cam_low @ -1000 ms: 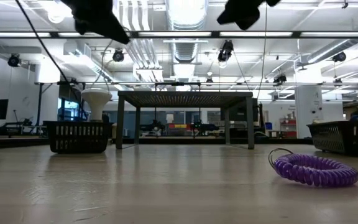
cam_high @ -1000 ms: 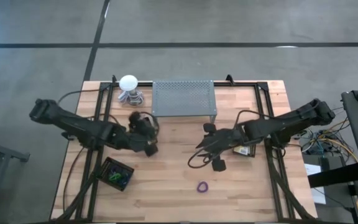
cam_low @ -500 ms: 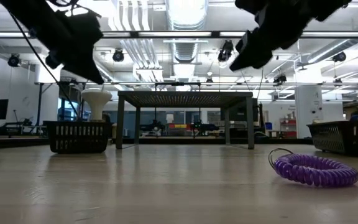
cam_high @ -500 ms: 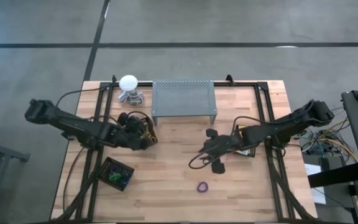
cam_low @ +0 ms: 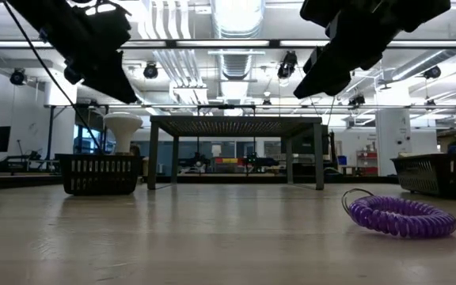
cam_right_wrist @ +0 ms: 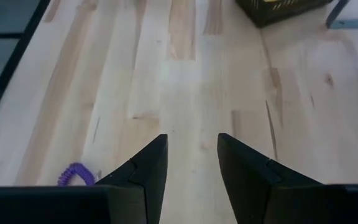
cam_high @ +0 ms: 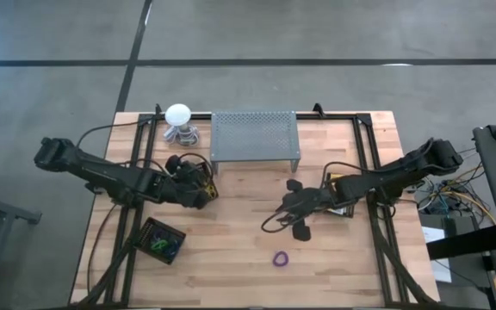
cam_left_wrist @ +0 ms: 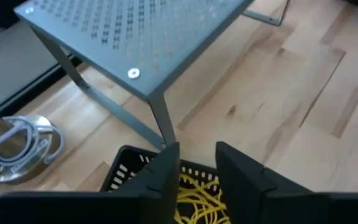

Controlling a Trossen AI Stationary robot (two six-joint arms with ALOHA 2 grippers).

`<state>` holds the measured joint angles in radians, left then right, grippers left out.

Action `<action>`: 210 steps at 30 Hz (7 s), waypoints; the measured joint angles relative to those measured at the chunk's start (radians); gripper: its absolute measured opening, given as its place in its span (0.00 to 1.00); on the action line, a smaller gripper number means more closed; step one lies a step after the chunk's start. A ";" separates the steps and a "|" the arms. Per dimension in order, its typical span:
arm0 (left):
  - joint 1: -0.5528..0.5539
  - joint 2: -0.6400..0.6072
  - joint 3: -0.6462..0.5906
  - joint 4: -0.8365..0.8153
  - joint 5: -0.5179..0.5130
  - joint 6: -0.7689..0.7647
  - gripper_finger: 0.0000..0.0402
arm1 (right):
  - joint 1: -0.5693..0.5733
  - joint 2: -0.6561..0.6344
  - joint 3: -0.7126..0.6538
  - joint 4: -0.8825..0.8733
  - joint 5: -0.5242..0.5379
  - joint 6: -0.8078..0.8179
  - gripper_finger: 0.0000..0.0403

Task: Pick & Place Office Desk Supplies
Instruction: Put the purple spring keychain into the bottom black bin, then put the top left black bin on the shelf

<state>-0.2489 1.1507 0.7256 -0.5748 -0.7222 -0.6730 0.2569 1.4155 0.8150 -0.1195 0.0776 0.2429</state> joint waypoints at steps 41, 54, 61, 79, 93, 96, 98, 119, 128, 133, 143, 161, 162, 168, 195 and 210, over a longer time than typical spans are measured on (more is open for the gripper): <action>-0.024 0.006 0.057 0.291 0.188 -0.101 0.38 | 0.198 0.528 0.082 0.279 -0.140 -0.172 0.45; -0.025 0.006 0.057 0.291 0.188 -0.086 0.38 | 0.187 0.462 0.073 0.234 -0.094 -0.217 0.15; -0.025 0.006 0.057 0.291 0.191 -0.056 0.38 | 0.163 0.438 0.071 0.235 -0.065 -0.220 0.09; -0.032 0.112 0.055 0.545 0.424 0.048 0.38 | 0.032 0.135 0.071 0.267 0.220 -0.348 0.10; -0.031 0.211 0.060 0.670 0.459 0.082 0.38 | -0.020 0.228 0.221 0.293 0.266 -0.564 0.10; -0.030 0.213 0.062 0.674 0.460 0.095 0.38 | -0.030 0.261 0.257 0.284 0.266 -0.595 0.10; -0.029 0.214 0.062 0.672 0.454 0.102 0.38 | -0.032 0.280 0.277 0.272 0.267 -0.615 0.10; -0.010 0.220 0.059 0.643 0.438 0.124 0.05 | -0.033 0.304 0.316 0.272 0.291 -0.690 0.10; -0.007 0.220 0.060 0.650 0.450 0.120 0.10 | -0.033 0.298 0.343 0.207 0.289 -0.524 0.18; -0.006 0.220 0.061 0.650 0.454 0.120 0.08 | -0.034 0.296 0.413 0.056 0.266 -0.470 0.29; 0.032 0.184 0.062 0.393 0.446 -0.020 0.08 | -0.030 0.278 0.572 -0.335 0.248 -0.328 0.44; -0.201 -0.195 0.071 -0.259 0.736 -0.740 0.09 | -0.005 0.000 0.158 -0.140 0.255 -0.242 0.44; -0.221 -0.193 0.064 -0.260 0.770 -0.782 0.09 | -0.005 -0.014 0.134 -0.117 0.255 -0.242 0.44; -0.309 -0.149 0.022 -0.287 0.919 -0.985 0.09 | -0.004 -0.085 0.039 -0.028 0.255 -0.242 0.44; -0.324 -0.117 -0.042 -0.298 1.039 -1.088 0.36 | -0.004 -0.124 0.008 -0.023 0.255 -0.216 0.44; -0.323 -0.141 0.041 -0.169 0.284 -0.870 0.34 | -0.004 -0.124 0.008 -0.064 0.255 -0.187 0.44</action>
<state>-0.5719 1.0098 0.7668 -0.7440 -0.4377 -1.5428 0.2529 1.2915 0.8230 -0.1831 0.3325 0.0558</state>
